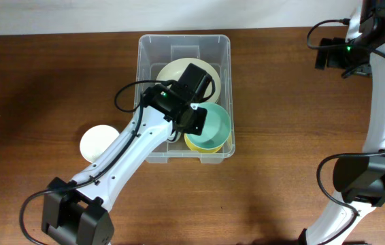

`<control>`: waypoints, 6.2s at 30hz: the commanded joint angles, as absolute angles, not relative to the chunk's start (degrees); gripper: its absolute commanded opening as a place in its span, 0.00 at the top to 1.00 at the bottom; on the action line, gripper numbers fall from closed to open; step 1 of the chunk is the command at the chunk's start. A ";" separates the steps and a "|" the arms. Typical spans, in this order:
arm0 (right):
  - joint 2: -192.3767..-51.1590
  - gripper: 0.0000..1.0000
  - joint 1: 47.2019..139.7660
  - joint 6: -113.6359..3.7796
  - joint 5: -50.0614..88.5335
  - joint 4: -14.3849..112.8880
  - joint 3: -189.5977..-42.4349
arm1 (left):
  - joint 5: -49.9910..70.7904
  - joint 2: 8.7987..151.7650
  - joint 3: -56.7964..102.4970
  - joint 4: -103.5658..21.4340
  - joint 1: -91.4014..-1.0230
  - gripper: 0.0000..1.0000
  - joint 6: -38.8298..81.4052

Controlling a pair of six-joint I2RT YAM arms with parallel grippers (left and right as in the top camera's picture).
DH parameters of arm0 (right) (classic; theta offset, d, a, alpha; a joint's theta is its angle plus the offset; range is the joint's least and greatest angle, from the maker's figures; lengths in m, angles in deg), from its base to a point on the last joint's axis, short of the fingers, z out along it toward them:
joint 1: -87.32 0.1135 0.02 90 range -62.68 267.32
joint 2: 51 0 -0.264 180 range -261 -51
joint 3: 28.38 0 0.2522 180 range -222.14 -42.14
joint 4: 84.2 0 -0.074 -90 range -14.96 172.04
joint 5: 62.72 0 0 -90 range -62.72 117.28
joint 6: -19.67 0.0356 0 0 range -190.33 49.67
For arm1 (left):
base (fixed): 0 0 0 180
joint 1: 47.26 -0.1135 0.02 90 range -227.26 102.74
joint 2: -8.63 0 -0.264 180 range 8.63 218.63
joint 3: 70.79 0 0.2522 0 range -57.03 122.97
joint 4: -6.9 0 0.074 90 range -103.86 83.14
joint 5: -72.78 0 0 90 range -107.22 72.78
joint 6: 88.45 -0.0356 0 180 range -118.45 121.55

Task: Pack container
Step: 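Lower the mint green bowl onto the yellow bowl and release, then retract the left arm and move it to the white bowl, then grasp the white bowl rim with the left gripper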

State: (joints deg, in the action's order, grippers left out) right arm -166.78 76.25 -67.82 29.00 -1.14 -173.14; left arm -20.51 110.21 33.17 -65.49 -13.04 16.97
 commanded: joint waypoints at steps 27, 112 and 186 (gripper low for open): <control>-166.63 0.01 76.03 -67.91 29.28 -1.12 -172.94 | -20.59 115.11 42.57 -68.73 -13.50 0.69 15.18; -166.63 0.01 76.03 -67.91 29.28 -1.12 -172.94 | -26.71 114.17 1.12 -19.48 -56.15 0.99 21.28; -166.63 0.01 76.03 -67.91 29.28 -1.12 -172.94 | -19.94 114.54 5.87 -33.89 -65.13 0.95 30.17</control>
State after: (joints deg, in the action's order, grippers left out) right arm -166.78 76.25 -67.80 28.97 -1.14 -173.14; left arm -20.16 114.08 6.04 -33.78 -64.87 30.30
